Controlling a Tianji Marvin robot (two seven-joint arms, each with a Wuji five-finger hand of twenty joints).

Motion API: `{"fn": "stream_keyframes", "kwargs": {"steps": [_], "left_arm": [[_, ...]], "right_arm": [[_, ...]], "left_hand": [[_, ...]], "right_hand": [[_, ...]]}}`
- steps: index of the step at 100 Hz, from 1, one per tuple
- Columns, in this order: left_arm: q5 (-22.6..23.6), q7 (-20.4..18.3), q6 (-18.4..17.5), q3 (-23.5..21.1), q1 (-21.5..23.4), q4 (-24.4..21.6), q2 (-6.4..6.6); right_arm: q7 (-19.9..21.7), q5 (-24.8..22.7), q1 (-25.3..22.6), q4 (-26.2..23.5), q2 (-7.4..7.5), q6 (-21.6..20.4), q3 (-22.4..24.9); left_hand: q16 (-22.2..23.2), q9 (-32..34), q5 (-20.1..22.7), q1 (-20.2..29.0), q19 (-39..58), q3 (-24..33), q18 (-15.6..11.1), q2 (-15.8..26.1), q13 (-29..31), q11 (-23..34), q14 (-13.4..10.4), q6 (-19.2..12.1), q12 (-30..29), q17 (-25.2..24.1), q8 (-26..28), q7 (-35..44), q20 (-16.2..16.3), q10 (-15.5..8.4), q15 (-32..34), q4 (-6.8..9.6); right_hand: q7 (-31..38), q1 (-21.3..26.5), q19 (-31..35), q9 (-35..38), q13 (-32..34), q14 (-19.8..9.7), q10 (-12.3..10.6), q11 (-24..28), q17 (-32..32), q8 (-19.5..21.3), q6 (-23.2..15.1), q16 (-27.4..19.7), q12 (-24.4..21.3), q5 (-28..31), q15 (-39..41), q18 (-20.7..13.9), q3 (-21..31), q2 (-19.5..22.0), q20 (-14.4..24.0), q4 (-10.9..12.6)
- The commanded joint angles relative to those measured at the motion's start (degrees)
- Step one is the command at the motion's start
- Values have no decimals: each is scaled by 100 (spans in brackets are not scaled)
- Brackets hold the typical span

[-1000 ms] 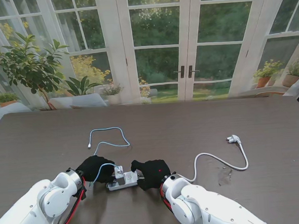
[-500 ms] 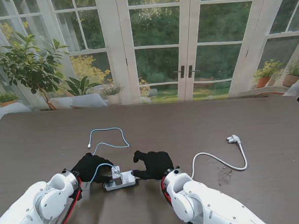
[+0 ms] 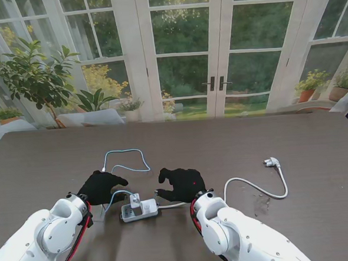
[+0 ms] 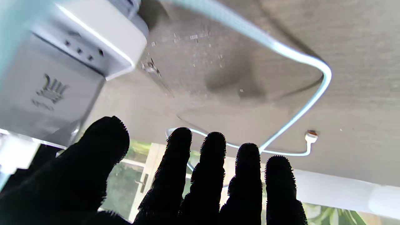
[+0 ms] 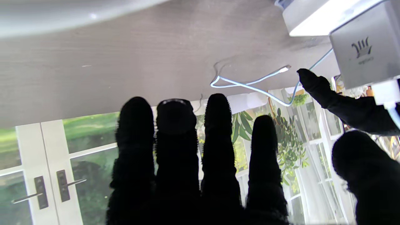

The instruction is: Set up the charging station

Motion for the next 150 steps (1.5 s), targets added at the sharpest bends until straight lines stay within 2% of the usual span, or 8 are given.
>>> {"fn": "stream_keyframes", "kwargs": {"steps": [1, 17, 40, 61, 77, 92, 113, 150], "left_arm": [[-78, -61, 49, -78, 26, -118, -54], [-354, 80, 219, -298, 175, -334, -131], [-1165, 436, 388, -579, 484, -636, -314], [-1722, 653, 375, -641, 671, -813, -432], [-2158, 827, 314, -597, 749, -862, -521], [-2288, 1027, 272, -524, 785, -864, -579], [-2469, 1235, 239, -473, 862, -845, -646], [-2580, 1243, 313, -500, 988, -904, -663]], "right_arm": [[-51, 63, -72, -57, -12, -128, 60], [-160, 384, -296, -228, -51, -344, 435], [-238, 1039, -803, -737, -112, -546, 1090], [-166, 1768, -1161, -1011, -167, -658, 1546], [-69, 2191, -1372, -1102, -166, -857, 1874], [-78, 2550, -1527, -1133, -194, -1017, 2115], [-102, 2708, -1668, -1082, -199, -1186, 2282], [-166, 2814, -1758, -989, -210, -1442, 2404]], "left_hand": [[-112, -202, -148, 28, -180, -302, -184, 307, -143, -89, -100, -11, -109, -150, -60, -115, -112, -40, -106, 220], [-221, -294, -205, 28, -308, -571, -187, 178, -263, -131, -134, -27, -203, -181, -89, -140, -222, -102, -222, 233], [-449, -469, -297, 125, -671, -322, -293, -363, -451, -202, -270, 38, -351, -186, -137, -206, -507, -130, -443, 213], [-531, -661, -354, 224, -876, -204, -490, -682, -608, -269, -506, -32, -433, -301, -128, -209, -640, -225, -524, 198], [-570, -737, -345, 263, -1012, -166, -524, -784, -645, -290, -487, -29, -482, -353, -100, -189, -709, -216, -571, 187], [-586, -728, -325, 256, -1114, -182, -509, -788, -614, -286, -409, -40, -504, -377, -75, -172, -751, -213, -602, 179], [-597, -744, -323, 276, -1207, -213, -463, -797, -606, -293, -337, -30, -523, -375, -60, -180, -777, -197, -655, 180], [-592, -758, -292, 289, -1329, -277, -407, -789, -600, -298, -265, -18, -531, -376, -41, -179, -784, -180, -728, 185]], "right_hand": [[-3787, -28, -285, -157, -149, -47, -7, -131, -82, 167, -162, -5923, -199, 202, -484, 160, 285, 10, -142, -175], [-3109, 217, -800, -408, -513, -82, -68, -196, -284, 552, -54, -6163, -391, 509, -1248, 188, 1095, -577, -289, -290], [-2440, 661, -1406, -792, -962, -188, -162, -79, -496, 878, 217, -6494, -484, 315, -1804, 161, 1379, -1841, -444, -528], [-2342, 806, -1777, -1157, -1332, -175, -174, -14, -655, 918, 324, -6666, -527, 47, -2046, 218, 1510, -2403, -525, -675], [-2319, 844, -1961, -1255, -1476, -188, -190, -4, -712, 917, 275, -6760, -563, 59, -2162, 188, 1539, -2452, -549, -711], [-2317, 856, -2050, -1187, -1475, -127, -172, 7, -759, 910, 226, -6781, -585, 181, -2160, 248, 1566, -2387, -538, -709], [-2376, 815, -2181, -1129, -1511, -70, -202, -27, -827, 882, 167, -6812, -614, 234, -2198, 293, 1523, -2299, -507, -697], [-2446, 792, -2436, -1134, -1593, -80, -246, -96, -930, 856, 146, -6835, -618, 192, -2265, 279, 1452, -2205, -423, -676]]}}
